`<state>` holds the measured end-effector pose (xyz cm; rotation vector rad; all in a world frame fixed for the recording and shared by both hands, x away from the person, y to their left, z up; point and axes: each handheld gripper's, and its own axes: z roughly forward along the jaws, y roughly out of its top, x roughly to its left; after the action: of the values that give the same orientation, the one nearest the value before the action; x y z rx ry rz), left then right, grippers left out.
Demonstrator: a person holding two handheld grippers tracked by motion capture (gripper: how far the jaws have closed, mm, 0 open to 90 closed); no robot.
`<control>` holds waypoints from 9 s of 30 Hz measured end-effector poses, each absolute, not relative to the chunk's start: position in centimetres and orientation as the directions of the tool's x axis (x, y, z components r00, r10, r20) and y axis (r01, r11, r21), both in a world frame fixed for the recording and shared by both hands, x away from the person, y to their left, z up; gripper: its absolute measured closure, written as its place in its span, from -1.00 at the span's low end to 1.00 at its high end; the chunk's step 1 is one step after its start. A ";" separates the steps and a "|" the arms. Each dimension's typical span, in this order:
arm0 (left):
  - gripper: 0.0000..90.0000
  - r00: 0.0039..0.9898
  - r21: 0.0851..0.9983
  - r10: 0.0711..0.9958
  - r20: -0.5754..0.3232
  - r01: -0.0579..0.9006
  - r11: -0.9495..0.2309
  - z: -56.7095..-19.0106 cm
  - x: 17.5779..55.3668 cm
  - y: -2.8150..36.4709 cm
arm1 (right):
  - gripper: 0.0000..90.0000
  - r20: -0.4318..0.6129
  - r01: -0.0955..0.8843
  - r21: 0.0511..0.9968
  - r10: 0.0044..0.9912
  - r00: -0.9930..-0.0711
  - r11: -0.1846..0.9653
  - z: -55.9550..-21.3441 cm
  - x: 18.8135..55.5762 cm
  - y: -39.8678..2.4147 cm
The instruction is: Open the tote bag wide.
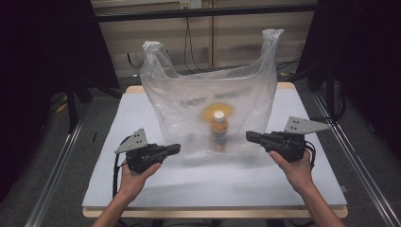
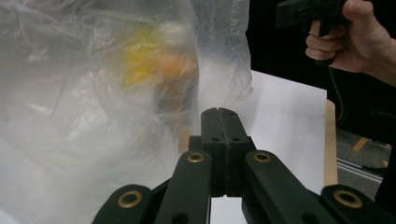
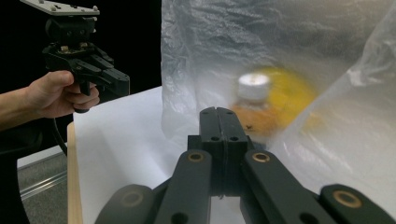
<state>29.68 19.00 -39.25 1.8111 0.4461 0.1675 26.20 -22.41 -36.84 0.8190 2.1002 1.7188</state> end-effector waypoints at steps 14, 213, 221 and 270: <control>1.00 0.920 0.966 0.379 -0.103 0.184 -0.184 -36.5 31.6 17.8 | 1.00 0.094 0.196 0.974 0.581 -0.808 0.116 -33.1 28.7 -21.5; 1.00 0.935 0.901 0.310 -0.174 0.279 -0.333 -40.3 35.8 13.2 | 1.00 0.202 0.360 0.928 0.677 -0.708 0.099 -37.5 29.6 -25.4; 1.00 0.940 0.908 0.307 -0.146 0.251 -0.336 -38.8 36.6 11.6 | 1.00 0.174 0.307 0.948 0.679 -0.713 0.079 -35.0 30.2 -25.5; 1.00 0.915 0.663 0.372 -0.153 0.375 -0.648 -47.9 40.4 9.9 | 1.00 0.178 0.596 0.696 0.708 -0.683 0.400 -48.6 37.2 -22.1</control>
<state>40.40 9.91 -47.89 2.3339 0.5291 -0.0043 37.17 -22.09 -48.59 1.1747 2.5032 1.1522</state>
